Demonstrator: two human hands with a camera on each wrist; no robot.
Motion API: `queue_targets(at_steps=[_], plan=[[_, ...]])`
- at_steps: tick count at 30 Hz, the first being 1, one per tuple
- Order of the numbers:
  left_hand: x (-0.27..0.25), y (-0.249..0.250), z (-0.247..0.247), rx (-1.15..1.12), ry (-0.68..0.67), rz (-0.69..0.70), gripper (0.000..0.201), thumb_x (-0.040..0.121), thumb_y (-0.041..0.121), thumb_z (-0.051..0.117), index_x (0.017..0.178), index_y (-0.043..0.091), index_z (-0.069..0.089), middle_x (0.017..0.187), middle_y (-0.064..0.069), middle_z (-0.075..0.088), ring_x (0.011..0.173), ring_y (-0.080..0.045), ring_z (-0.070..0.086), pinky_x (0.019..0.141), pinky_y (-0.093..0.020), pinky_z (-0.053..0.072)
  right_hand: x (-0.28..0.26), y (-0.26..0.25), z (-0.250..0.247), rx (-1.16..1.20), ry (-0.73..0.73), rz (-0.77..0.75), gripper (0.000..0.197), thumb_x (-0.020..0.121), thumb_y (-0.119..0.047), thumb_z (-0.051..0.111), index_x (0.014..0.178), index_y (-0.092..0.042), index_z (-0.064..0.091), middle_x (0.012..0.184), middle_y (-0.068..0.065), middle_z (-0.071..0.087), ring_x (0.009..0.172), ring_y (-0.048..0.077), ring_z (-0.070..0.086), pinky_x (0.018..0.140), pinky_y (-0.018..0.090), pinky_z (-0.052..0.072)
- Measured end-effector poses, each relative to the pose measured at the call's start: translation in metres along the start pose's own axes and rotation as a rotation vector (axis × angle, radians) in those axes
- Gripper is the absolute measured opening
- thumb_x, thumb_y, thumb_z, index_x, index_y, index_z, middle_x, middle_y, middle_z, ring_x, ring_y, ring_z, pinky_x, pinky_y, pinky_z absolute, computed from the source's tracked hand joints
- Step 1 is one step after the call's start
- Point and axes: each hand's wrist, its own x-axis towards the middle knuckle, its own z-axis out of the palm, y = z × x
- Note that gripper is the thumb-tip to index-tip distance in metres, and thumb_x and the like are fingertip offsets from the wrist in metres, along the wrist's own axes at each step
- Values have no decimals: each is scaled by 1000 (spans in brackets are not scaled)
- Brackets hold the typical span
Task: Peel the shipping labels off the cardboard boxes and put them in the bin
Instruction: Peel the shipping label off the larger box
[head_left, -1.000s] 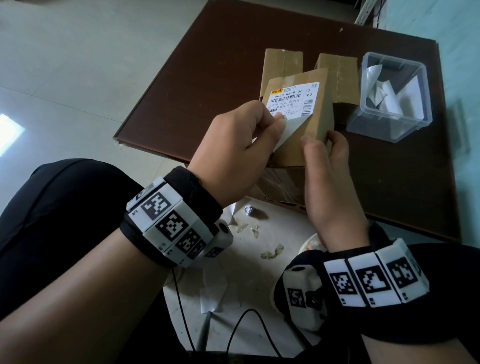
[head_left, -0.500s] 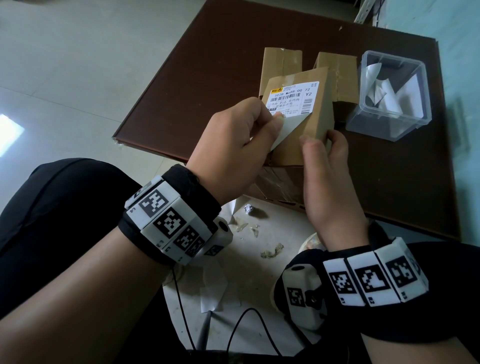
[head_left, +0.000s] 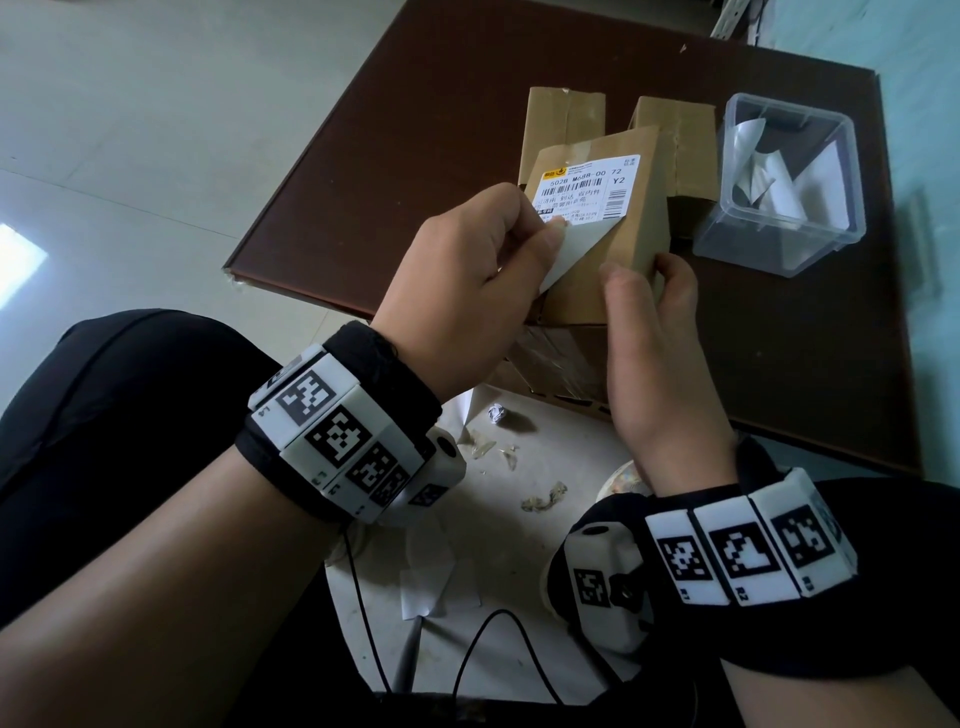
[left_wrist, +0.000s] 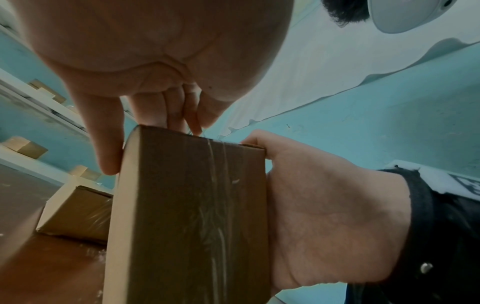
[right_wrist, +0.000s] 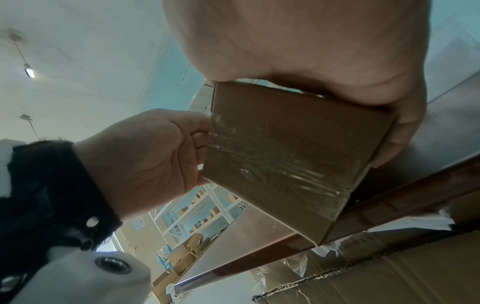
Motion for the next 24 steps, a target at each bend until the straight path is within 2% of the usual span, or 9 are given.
queue_targets(at_steps=[3, 6, 10, 13, 15, 18, 21, 22, 24], plan=[[0, -1, 0, -6, 5, -2, 26, 102, 28, 59, 89, 6, 61, 74, -5, 68, 68, -22, 59, 63, -40, 47, 0, 0, 0, -8, 2, 2, 84, 87, -62, 47, 162, -31, 25, 146, -9, 51, 122, 2, 55, 89, 19, 44], [0, -1, 0, -3, 9, 7, 24, 102, 27, 59, 89, 7, 62, 73, -4, 67, 67, -21, 59, 63, -39, 47, 0, 0, 0, -7, -3, 4, 84, 87, -62, 47, 162, -31, 24, 145, -10, 51, 117, -5, 54, 84, 16, 42], [0, -1, 0, 9, 18, 11, 23, 101, 27, 59, 88, 8, 62, 73, -1, 67, 65, -18, 57, 62, -37, 47, 1, 1, 0, -2, 2, 4, 85, 87, -61, 47, 162, -29, 24, 146, -8, 50, 119, -3, 54, 85, 17, 43], [-1, 0, 2, 8, 33, 19, 23, 101, 27, 58, 88, 9, 62, 72, 0, 66, 66, -20, 59, 63, -40, 49, 1, 1, 1, -3, 0, 6, 85, 86, -61, 47, 162, -29, 25, 146, -7, 51, 117, -3, 55, 84, 18, 44], [-1, 0, 2, -8, 40, 12, 20, 101, 26, 59, 89, 9, 62, 76, 5, 68, 71, -17, 65, 65, -39, 53, 1, 1, 0, -1, -3, 7, 86, 86, -61, 48, 162, -29, 25, 146, -6, 52, 117, 0, 56, 84, 19, 45], [-2, 0, 2, -98, 15, 5, 10, 100, 20, 58, 103, 11, 61, 99, 6, 73, 96, -5, 71, 76, -30, 61, 1, 0, 0, 2, 0, 1, 86, 86, -61, 50, 162, -29, 27, 146, -6, 52, 120, 4, 58, 86, 23, 47], [-3, 3, -1, -68, -26, 22, 31, 101, 17, 55, 131, 24, 56, 107, 9, 71, 99, -2, 69, 80, -21, 59, 0, 0, 0, -8, -4, 1, 87, 86, -61, 49, 163, -29, 25, 151, -6, 49, 125, 7, 56, 92, 24, 50], [-3, 4, -2, -47, -29, 34, 34, 101, 17, 54, 133, 28, 57, 108, 11, 71, 99, -1, 69, 82, -24, 59, 0, -1, 1, -5, -6, 5, 87, 86, -61, 49, 163, -29, 25, 152, -6, 48, 127, 7, 55, 92, 23, 49], [-4, 4, -3, -3, -22, 68, 31, 100, 16, 52, 124, 30, 66, 109, 12, 70, 100, -3, 67, 85, -33, 58, -1, -1, 1, 2, -4, 5, 88, 86, -61, 50, 163, -29, 25, 152, -6, 47, 127, 6, 54, 87, 17, 46]])
